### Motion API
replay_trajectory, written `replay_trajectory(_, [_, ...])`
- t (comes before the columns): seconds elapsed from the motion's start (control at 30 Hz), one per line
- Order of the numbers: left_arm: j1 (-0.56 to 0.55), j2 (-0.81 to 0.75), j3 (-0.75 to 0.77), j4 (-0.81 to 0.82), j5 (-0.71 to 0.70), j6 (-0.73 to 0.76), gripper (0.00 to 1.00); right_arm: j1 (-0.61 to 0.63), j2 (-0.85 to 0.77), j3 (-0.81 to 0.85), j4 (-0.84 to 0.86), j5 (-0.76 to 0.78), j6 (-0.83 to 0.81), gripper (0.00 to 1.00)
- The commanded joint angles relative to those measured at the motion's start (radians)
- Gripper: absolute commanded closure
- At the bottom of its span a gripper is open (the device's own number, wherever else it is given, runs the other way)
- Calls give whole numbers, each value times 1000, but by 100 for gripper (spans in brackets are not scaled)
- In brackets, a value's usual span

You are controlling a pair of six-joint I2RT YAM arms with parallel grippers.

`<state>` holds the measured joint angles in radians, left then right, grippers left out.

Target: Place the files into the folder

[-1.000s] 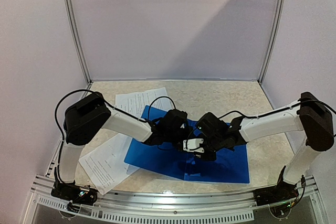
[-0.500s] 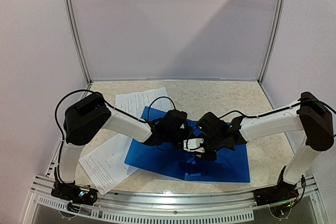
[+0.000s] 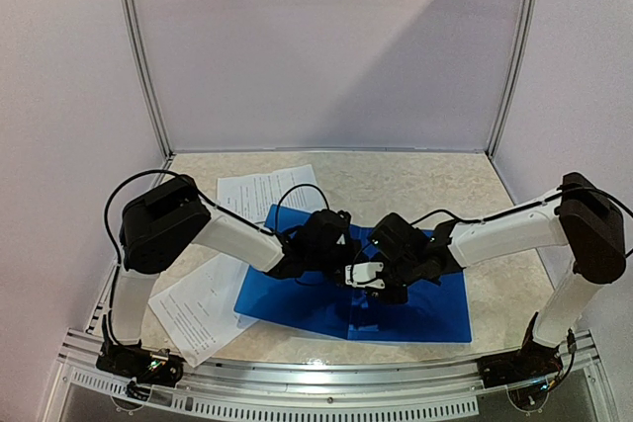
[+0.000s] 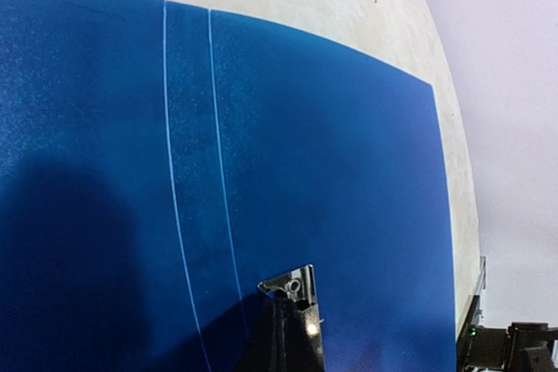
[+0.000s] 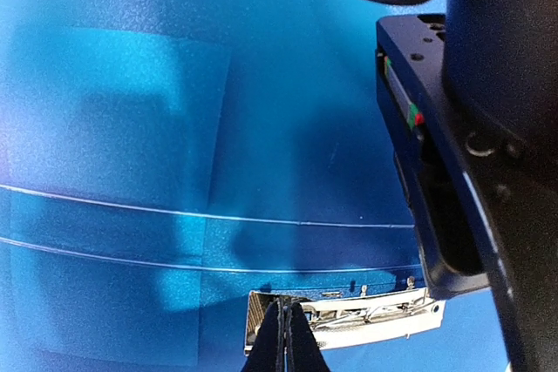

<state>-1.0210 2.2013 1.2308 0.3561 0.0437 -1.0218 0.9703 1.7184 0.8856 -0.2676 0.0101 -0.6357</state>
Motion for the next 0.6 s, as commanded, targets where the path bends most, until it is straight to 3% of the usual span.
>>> replay_trajectory(0.0, [-13, 8, -42, -77, 13, 17, 100, -21, 27, -5, -198, 57, 14, 100])
replay_trajectory(0.2, [-13, 23, -23, -98, 6, 32, 100, -22, -81, 115, -273, 121, -25, 100])
replay_trajectory(0.47, [-13, -16, -40, -34, 25, -4, 100, -24, -85, 186, -224, 120, -10, 99])
replay_trajectory(0.53, [-13, -44, -38, -22, 25, -14, 100, -28, -80, 207, -210, 132, -13, 92])
replay_trajectory(0.57, [-13, -76, -33, -14, 6, -17, 96, -40, -88, 244, -199, 129, 13, 73])
